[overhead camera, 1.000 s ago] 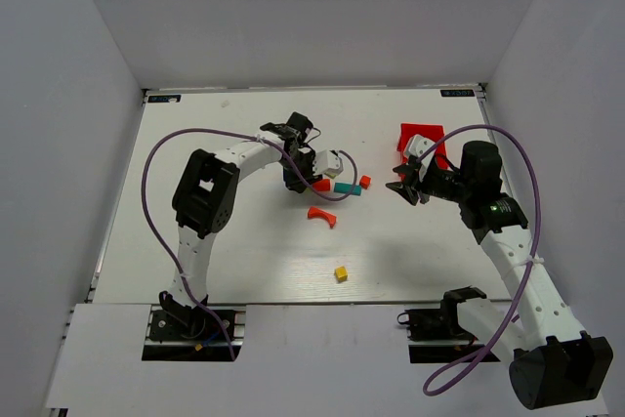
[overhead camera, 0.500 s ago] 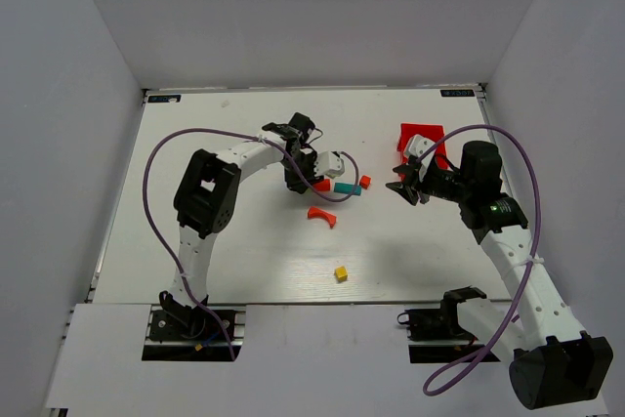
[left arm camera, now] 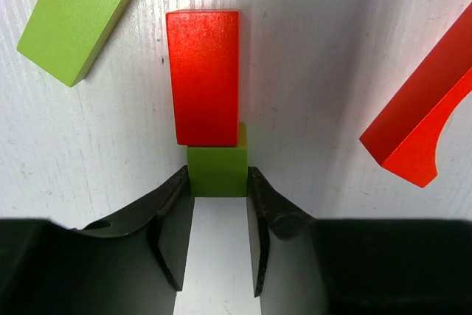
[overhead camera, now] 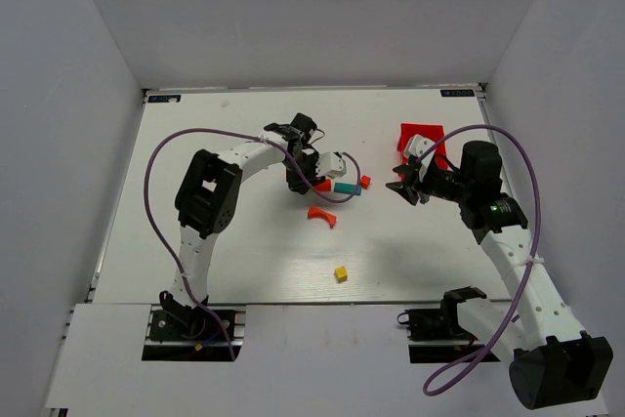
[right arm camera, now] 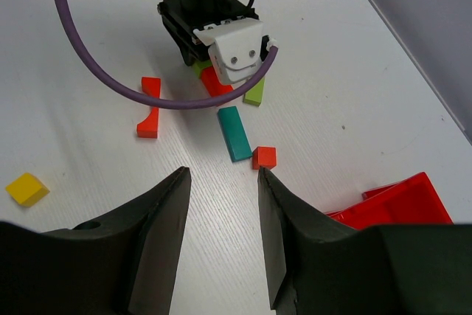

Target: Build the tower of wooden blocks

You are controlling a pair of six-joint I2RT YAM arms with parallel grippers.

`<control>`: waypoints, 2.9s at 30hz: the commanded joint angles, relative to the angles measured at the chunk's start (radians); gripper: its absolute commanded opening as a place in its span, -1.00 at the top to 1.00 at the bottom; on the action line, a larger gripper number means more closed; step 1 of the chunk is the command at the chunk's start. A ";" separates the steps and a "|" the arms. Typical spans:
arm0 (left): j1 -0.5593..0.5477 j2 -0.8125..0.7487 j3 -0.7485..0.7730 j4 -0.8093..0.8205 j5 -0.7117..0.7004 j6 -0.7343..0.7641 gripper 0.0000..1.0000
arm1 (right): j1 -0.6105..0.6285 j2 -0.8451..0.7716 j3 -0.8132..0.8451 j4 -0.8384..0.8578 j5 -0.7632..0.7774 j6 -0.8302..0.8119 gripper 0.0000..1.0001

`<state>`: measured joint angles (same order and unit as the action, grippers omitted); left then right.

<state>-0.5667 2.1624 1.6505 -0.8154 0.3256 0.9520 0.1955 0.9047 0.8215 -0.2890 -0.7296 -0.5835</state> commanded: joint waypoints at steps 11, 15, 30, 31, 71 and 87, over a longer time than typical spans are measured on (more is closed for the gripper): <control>-0.009 0.020 -0.012 0.005 -0.033 -0.016 -0.45 | -0.010 -0.009 0.004 0.005 -0.024 -0.004 0.05; -0.009 0.020 -0.012 0.005 -0.045 -0.025 -0.61 | -0.005 -0.009 0.005 0.005 -0.024 -0.006 0.05; 0.001 -0.326 -0.253 0.176 0.001 -0.082 -0.99 | -0.014 -0.026 0.004 -0.006 -0.019 -0.004 0.05; 0.001 -0.366 -0.262 0.202 0.001 -0.111 -0.99 | -0.014 -0.029 0.001 -0.006 -0.021 -0.003 0.05; 0.010 -0.265 -0.218 0.180 -0.392 -1.220 0.29 | -0.030 -0.023 -0.012 0.002 -0.019 -0.003 0.05; 0.010 -0.174 -0.138 0.171 -0.362 -1.230 0.27 | -0.031 -0.027 -0.013 -0.001 -0.022 -0.004 0.05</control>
<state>-0.5579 2.0003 1.4769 -0.6460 -0.0509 -0.2687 0.1699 0.8894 0.8074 -0.2920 -0.7364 -0.5831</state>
